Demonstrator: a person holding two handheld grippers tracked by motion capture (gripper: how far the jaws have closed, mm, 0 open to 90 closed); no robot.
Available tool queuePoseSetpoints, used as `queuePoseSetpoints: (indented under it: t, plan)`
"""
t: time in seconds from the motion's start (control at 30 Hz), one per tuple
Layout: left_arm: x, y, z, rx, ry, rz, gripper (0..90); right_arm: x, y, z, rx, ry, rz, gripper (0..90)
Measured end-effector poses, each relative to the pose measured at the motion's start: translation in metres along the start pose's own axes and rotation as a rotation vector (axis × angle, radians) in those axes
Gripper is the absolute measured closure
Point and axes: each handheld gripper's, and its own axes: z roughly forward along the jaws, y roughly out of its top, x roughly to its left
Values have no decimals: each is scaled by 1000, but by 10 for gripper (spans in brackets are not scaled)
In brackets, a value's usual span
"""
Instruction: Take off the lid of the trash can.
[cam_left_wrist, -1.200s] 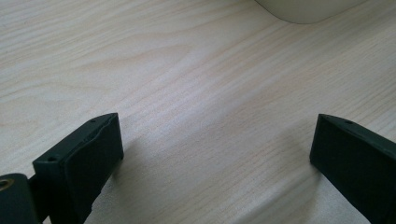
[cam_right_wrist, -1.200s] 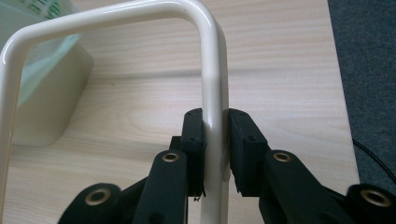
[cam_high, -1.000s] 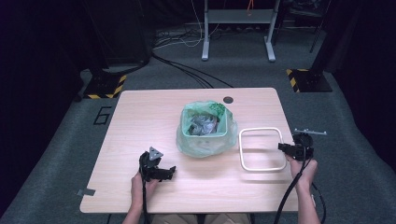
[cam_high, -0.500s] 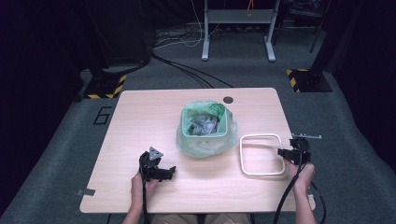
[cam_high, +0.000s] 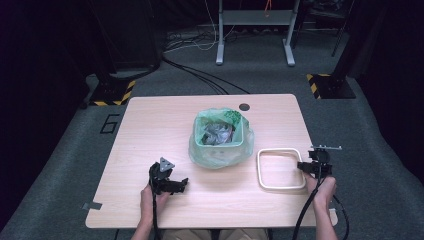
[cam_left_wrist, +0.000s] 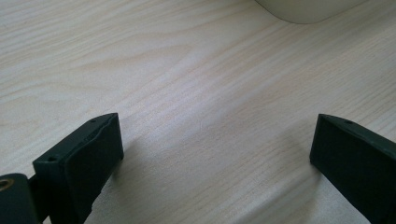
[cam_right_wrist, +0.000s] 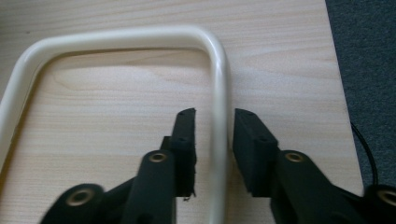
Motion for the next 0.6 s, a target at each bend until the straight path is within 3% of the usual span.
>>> queuePoseSetpoints:
  t: [0.13, 0.17, 0.3, 0.37, 0.43, 0.53, 0.6]
  plan:
    - [0, 0, 0, 0, 0, -2, 23, 2, -1, -4, -11, -5, -27, 422]
    - [0, 0, 0, 1, 0, -2, 23, 4, -1, -6, -13, -8, -45, 322]
    - [0, 0, 0, 1, 0, -3, 22, 11, -3, -13, -26, 13, -133, 151]
    - [0, 0, 0, -1, 0, -1, 23, 15, -4, -16, -37, 34, -168, 103]
    - [0, 0, 0, -2, 0, -6, 23, 17, -5, -20, -72, 95, -177, 54]
    - [0, 0, 0, -2, 2, -8, 23, 23, -5, -24, -108, 123, -191, 26]
    - [-1, 1, 1, -5, 5, -11, 23, 28, -4, -23, -102, 139, -226, 0]
